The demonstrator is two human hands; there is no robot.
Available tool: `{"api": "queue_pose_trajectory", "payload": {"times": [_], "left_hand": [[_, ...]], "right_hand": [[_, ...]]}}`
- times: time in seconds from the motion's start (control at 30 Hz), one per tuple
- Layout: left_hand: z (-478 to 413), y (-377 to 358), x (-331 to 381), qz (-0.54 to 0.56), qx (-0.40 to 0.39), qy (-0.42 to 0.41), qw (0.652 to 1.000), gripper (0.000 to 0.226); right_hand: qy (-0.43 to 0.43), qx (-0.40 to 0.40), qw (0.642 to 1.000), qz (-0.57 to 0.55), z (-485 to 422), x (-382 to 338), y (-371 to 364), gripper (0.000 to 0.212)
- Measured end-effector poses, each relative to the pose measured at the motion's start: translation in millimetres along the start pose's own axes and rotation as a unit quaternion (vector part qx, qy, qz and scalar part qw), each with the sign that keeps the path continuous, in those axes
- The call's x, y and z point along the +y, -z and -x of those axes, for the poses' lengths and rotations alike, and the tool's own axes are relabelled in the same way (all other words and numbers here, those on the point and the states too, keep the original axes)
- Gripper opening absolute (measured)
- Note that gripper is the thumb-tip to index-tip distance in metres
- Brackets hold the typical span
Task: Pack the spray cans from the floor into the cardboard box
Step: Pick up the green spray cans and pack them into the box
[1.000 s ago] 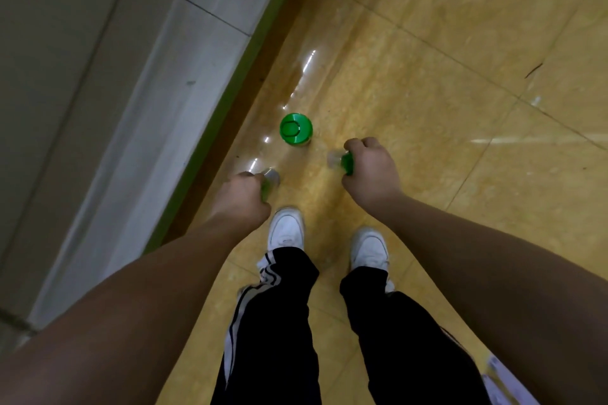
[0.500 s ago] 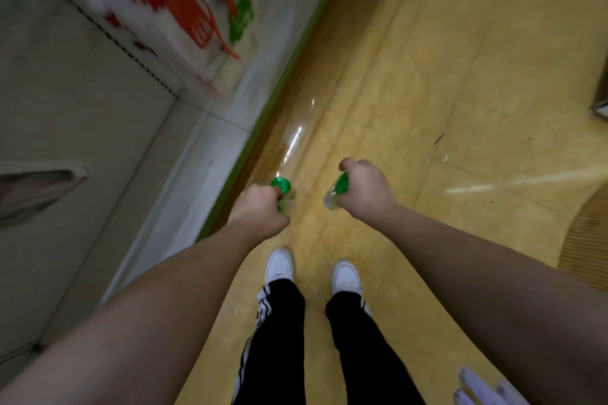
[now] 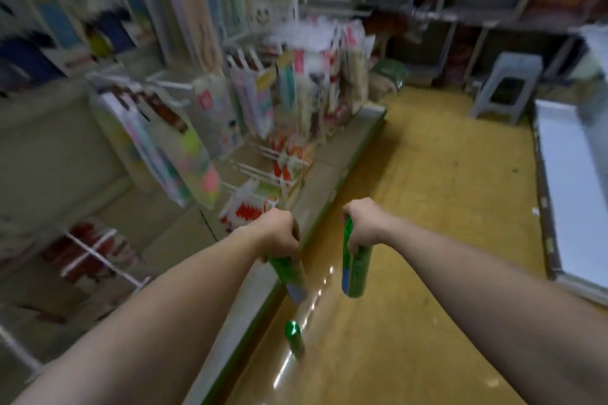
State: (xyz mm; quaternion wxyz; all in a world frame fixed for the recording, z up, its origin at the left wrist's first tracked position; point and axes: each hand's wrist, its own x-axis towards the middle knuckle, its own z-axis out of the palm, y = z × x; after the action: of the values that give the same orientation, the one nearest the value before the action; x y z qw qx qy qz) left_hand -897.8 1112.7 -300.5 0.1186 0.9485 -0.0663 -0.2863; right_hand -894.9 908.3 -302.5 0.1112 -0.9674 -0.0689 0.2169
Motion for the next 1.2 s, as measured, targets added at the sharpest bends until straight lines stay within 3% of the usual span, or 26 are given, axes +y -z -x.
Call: {"api": "queue_pose_trajectory", "payload": {"times": [0.3,0.6,0.77,0.97,1.2], "left_hand": [[118.2,122.0,29.8,0.009,0.17,-0.072,0.983,0.021],[210.9,159.4,47.3,0.002,0.281,-0.079,0.956,0.025],[257.1,167.1,53.6,0.019,0.328,-0.03,0.944,0.025],[318.2,166.5,38.2,0.029,0.364,0.063,0.929,0.027],[416.4,132.8,-7.9,0.09,0.387,0.206,0.894,0.027]], "right_hand": [[0.027,0.078,0.996,-0.044,96.9,-64.2,125.9,0.045],[0.112,0.177,0.976,-0.056,164.0,-96.7,188.1,0.049],[0.174,0.179,0.968,-0.014,179.2,-120.4,209.8,0.048],[0.264,0.127,0.956,0.003,196.7,-160.6,221.8,0.048],[0.394,0.052,0.916,0.044,235.5,-248.8,209.2,0.05]]}}
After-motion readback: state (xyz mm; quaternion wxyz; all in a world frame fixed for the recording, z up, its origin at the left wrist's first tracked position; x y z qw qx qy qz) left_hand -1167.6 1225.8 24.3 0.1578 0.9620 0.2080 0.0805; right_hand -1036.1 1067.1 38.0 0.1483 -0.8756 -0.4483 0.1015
